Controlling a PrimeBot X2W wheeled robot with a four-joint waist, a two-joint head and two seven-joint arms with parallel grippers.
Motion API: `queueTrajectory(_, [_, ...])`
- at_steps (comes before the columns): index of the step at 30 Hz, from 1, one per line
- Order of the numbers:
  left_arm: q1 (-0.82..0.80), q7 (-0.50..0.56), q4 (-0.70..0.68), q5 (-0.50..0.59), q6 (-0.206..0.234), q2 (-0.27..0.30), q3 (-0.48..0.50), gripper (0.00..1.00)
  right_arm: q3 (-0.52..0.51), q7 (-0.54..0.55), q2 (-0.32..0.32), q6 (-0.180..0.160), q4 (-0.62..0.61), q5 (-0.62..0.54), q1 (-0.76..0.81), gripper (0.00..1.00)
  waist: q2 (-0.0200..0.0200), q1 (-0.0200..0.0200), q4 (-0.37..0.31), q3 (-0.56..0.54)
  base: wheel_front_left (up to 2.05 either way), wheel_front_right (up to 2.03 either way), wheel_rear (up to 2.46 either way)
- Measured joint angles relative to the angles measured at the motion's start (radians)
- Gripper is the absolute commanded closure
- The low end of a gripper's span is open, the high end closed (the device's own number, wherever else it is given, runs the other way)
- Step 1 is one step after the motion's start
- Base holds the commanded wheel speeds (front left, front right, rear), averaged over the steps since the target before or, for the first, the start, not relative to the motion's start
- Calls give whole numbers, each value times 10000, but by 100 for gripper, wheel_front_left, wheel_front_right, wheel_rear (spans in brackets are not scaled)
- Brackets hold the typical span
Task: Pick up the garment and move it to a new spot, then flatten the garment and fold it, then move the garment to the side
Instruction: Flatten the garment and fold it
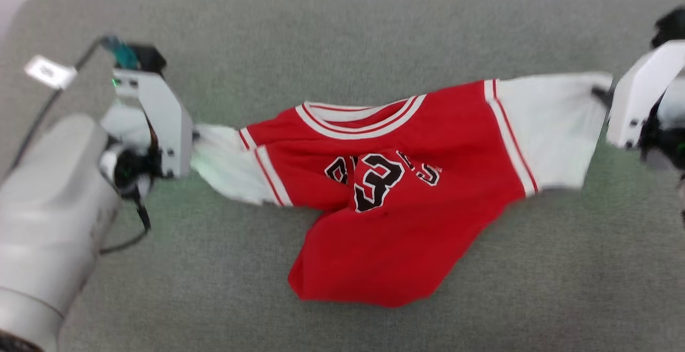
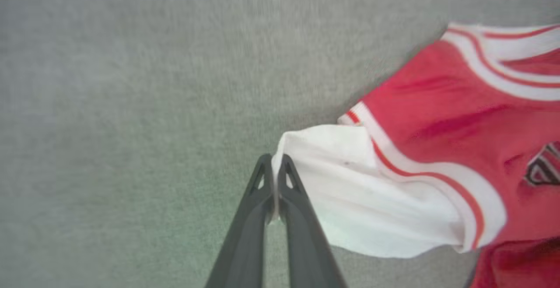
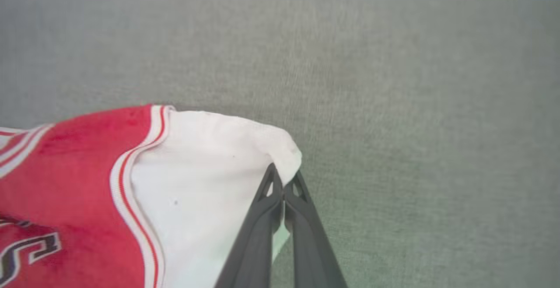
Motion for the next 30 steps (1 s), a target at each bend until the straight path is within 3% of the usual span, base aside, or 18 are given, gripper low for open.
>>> queueTrajectory(8, [-1430, -594, -270, 552, -31, 228, 15, 100, 591, -857, -430, 0, -871, 2, -848, 100, 1, 0, -150, -965, 0, 0, 0])
queueTrajectory(17, [-3033, -1868, -240, 1208, -25, 533, 213, 100, 635, -2435, -293, 0, -1595, -305, -1977, 100, 0, 0, -424, -1876, 0, 0, 0])
queueTrajectory(30, [-4635, -3081, -194, 1747, -88, 397, 199, 100, 930, -3154, -190, 0, -1256, -470, -3266, 100, 0, 0, -716, -2073, 0, 0, 0])
